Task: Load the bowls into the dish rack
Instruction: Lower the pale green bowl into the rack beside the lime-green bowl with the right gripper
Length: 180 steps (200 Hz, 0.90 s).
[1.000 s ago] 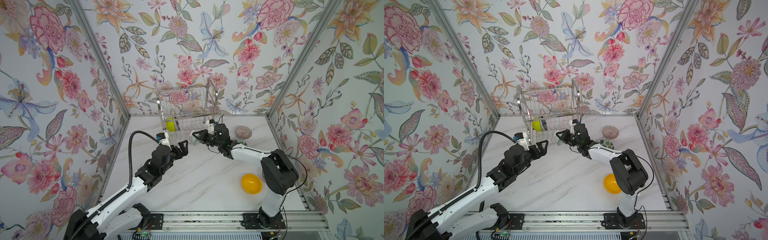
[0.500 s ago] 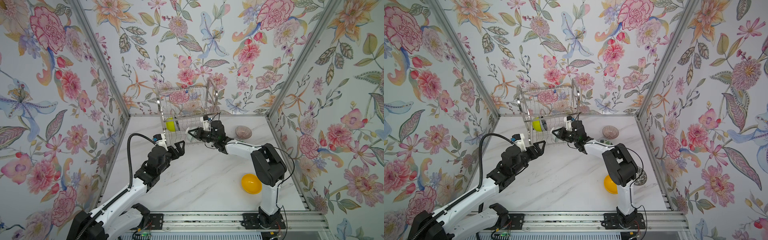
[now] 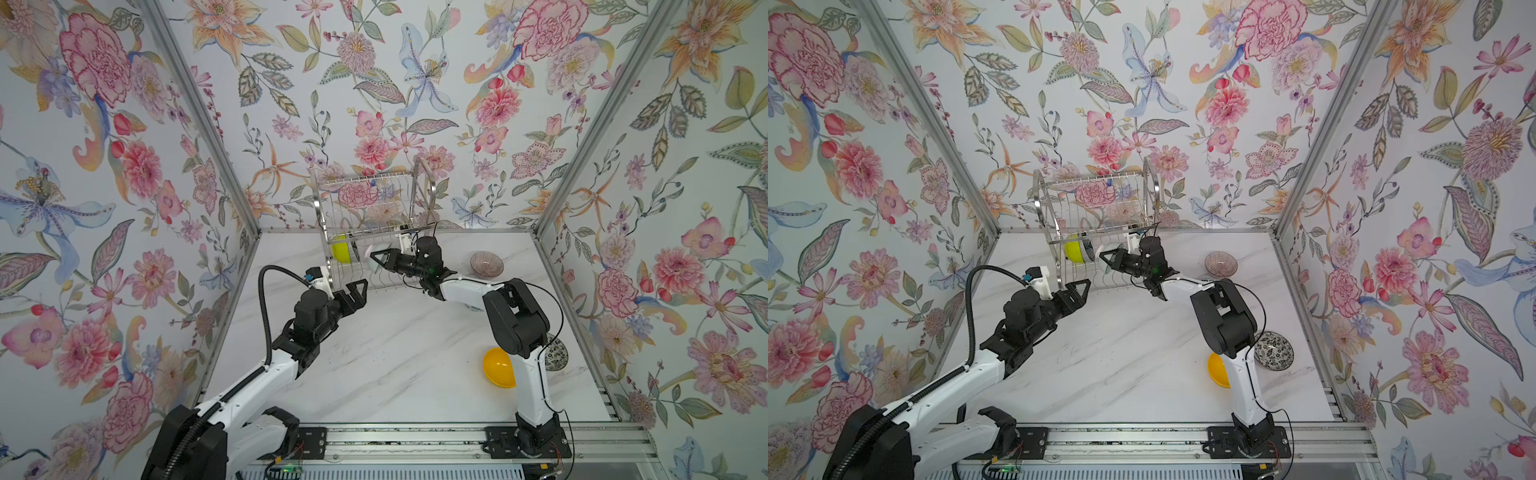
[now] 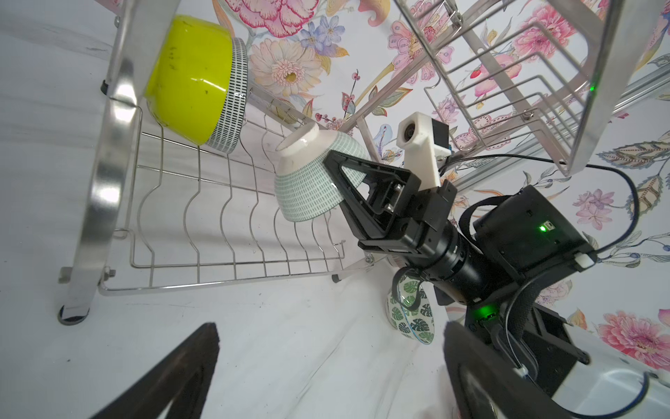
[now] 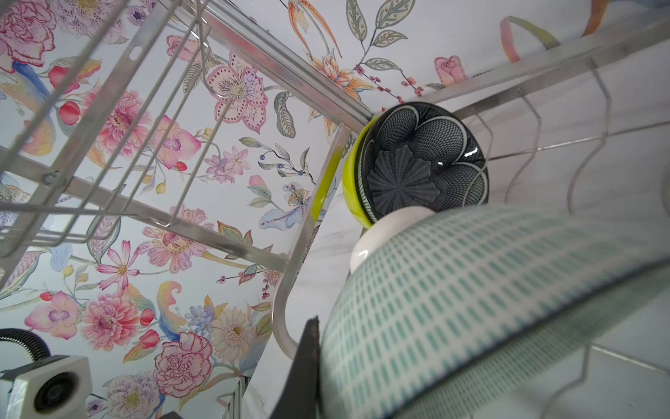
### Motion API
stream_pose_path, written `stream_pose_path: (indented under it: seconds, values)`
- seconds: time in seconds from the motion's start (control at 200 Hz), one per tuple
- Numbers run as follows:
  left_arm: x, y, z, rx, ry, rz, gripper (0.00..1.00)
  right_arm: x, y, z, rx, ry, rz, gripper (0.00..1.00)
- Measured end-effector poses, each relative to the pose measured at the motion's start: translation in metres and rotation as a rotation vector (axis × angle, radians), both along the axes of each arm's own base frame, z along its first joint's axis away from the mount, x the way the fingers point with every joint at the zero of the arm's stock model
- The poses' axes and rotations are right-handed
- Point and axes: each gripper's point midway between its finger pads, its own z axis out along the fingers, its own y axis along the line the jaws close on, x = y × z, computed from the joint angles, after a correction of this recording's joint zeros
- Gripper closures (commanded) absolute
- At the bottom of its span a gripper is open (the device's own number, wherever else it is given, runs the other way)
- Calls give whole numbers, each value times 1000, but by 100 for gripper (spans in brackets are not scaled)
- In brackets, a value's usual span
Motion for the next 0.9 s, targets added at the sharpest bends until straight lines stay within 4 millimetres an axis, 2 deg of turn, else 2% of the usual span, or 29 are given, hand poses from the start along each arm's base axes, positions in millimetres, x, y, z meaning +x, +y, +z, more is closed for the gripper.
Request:
stream_pose_path:
  seconds: [0.535, 0.901]
  values:
    - [11, 5, -5, -3, -6, -1, 1, 43, 21, 5, 76, -47, 19, 100]
    - [12, 5, -8, 1, -4, -3, 1, 57, 23, 6, 97, -71, -2, 100]
